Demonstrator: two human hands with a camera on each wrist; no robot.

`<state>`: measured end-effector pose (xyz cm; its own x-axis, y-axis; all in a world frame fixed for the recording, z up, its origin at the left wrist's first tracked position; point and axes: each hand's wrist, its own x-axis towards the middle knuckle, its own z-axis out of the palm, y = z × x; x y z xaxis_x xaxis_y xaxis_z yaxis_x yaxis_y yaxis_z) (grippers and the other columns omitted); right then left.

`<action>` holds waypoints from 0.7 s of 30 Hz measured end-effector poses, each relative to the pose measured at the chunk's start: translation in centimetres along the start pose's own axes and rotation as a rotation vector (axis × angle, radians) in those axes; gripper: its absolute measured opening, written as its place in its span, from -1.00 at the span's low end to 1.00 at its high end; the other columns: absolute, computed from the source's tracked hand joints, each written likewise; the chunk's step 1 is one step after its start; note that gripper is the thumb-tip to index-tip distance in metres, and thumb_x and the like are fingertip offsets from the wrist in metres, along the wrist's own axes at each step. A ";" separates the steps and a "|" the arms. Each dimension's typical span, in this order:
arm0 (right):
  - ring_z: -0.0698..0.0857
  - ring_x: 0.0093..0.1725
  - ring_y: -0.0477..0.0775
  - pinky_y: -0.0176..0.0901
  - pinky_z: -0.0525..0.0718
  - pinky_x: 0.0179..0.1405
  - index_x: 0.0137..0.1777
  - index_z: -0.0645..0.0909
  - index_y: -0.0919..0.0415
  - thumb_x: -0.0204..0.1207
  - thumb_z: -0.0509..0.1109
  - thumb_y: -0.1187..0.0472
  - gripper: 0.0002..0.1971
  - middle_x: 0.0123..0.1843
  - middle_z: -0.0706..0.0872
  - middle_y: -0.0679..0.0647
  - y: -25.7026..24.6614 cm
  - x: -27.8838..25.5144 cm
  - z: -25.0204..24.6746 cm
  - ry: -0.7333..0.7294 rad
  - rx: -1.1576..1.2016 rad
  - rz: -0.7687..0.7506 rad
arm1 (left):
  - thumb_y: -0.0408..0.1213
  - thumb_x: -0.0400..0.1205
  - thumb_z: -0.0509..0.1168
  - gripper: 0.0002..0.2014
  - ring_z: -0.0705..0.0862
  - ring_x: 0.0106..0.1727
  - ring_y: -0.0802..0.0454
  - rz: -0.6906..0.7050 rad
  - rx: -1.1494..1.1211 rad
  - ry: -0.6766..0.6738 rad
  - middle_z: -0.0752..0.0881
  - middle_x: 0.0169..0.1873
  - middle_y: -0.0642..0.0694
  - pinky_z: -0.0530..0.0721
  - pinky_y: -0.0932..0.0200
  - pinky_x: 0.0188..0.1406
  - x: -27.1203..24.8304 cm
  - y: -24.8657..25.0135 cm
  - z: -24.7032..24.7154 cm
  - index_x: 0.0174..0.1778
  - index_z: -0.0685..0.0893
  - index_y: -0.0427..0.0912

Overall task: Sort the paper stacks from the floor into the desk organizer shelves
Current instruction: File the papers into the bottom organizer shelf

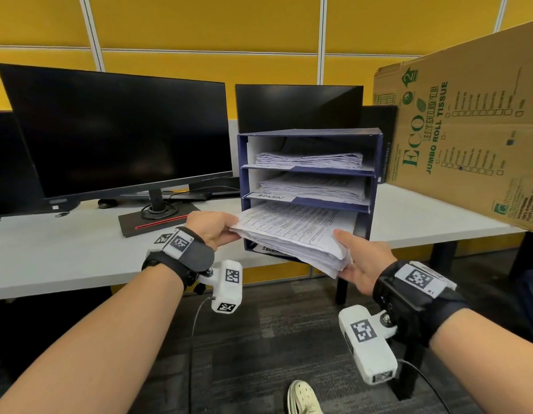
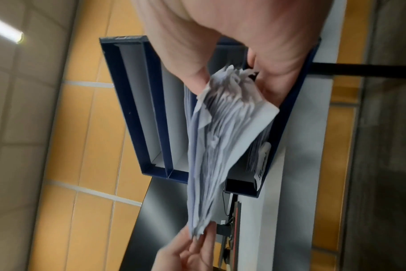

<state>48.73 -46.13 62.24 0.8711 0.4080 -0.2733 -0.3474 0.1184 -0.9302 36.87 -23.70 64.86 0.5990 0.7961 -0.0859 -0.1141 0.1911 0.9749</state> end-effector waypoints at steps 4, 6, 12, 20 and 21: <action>0.76 0.09 0.29 0.17 0.73 0.04 0.28 0.54 0.31 0.59 0.35 0.31 -0.72 0.18 0.74 0.30 0.1 -1.3 0.7 -0.155 0.010 0.133 | -0.68 0.55 0.30 -0.83 0.78 -0.17 -0.23 0.035 0.085 -0.025 0.74 -0.11 -0.45 0.80 0.04 -0.42 -1.4 0.8 -2.7 0.05 0.57 -0.60; 0.73 0.16 0.29 0.20 0.58 0.35 0.24 0.54 0.33 0.56 0.32 0.38 -0.74 0.20 0.73 0.31 0.5 -1.9 0.8 -0.219 -0.047 0.170 | -0.68 0.56 0.30 -0.86 0.81 -0.18 -0.22 0.007 0.160 -0.071 0.75 -0.07 -0.45 0.80 0.03 -0.38 -1.9 1.0 -4.7 0.02 0.59 -0.58; 0.69 0.19 0.39 0.37 0.62 0.19 0.09 0.58 0.37 0.59 0.31 0.30 -0.84 0.19 0.70 0.43 0.8 -2.0 1.1 -0.198 -0.165 0.084 | -0.56 0.59 0.35 -0.80 0.77 0.12 -0.30 -0.185 0.567 -0.282 0.77 0.06 -0.43 0.77 -0.17 0.08 -2.8 0.6 -9.1 0.12 0.58 -0.40; 0.68 0.17 0.49 0.33 0.71 0.11 0.19 0.56 0.46 0.41 0.39 0.42 -0.67 0.19 0.66 0.48 3.3 -2.1 1.7 -0.194 -0.307 -0.072 | 0.58 -0.05 0.44 0.04 0.78 0.11 0.00 -0.063 1.097 -0.501 0.81 0.09 -0.03 0.65 0.00 0.27 -1.3 -0.7 -7.1 0.21 0.68 -0.09; 0.69 0.15 0.50 0.37 0.70 0.10 0.17 0.57 0.45 0.36 0.40 0.42 -0.65 0.16 0.68 0.48 3.7 -2.0 1.6 -0.196 -0.308 -0.098 | 0.62 0.03 0.35 0.03 0.76 0.12 0.05 -0.035 1.162 -0.517 0.79 0.11 0.02 0.63 0.07 0.28 -1.3 -1.1 -7.1 0.25 0.68 -0.08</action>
<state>45.10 -45.06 59.75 0.8016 0.5774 -0.1548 -0.1189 -0.0998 -0.9879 30.60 -20.82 62.48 0.8554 0.4353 -0.2808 0.5102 -0.6146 0.6016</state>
